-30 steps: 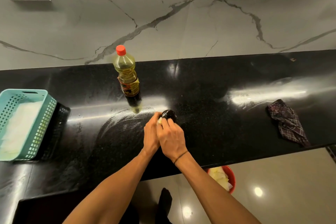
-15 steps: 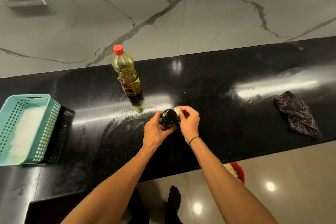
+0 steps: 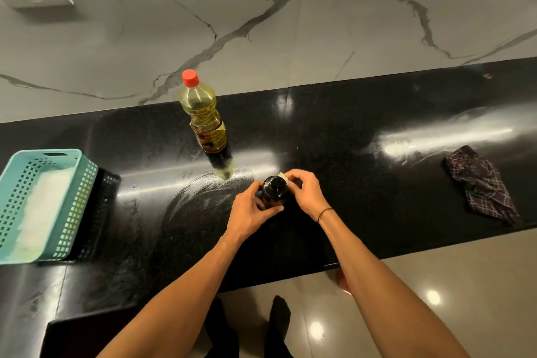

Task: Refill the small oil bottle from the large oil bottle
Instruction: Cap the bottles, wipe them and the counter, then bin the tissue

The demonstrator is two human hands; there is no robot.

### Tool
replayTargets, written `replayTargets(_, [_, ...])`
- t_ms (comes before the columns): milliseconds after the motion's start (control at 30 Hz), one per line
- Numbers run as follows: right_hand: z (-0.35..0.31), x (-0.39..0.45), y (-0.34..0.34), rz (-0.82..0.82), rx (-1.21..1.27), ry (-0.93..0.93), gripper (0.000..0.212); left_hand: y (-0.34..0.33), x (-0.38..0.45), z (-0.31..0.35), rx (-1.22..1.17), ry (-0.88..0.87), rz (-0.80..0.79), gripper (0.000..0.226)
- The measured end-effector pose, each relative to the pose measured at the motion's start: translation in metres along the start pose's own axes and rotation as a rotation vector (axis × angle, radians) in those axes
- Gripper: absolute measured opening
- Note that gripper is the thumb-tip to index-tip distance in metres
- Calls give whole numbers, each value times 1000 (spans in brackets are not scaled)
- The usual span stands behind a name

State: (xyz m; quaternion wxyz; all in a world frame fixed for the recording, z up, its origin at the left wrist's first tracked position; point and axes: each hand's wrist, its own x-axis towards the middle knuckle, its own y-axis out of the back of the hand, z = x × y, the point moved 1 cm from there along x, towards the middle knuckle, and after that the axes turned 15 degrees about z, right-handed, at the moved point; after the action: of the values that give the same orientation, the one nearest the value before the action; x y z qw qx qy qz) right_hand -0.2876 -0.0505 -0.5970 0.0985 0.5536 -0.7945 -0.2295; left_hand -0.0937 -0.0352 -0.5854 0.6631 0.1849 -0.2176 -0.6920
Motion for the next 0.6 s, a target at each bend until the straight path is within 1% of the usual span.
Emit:
replayTargets(100, [3,-26,6,70,-21,-17,22,1,-1,2,-6,-10,0,66])
replayTargets(200, [1,-59,5,149,-23,-52,15,-1,-4,3,-14,-13,21,61])
replayTargets(300, [0,-84,0,220,31,-107,13,-4,-3,0,-14,13,18,65])
replayTargets(367, [-5,-90,-2,295,88,-129,14,-4,-1,-2,-5,25,-10,68])
replayTargets(467, [-16,-91,-6,400,153,-110,15,1,2,-5,16,17,-52,71])
replayTargets(533, [-21,-91,-12,429,167,-106,13,3,3,-9,31,3,-53,69])
replayTargets(600, [-21,-89,-16,431,161,-156,12,5,2,-11,53,-7,-39,69])
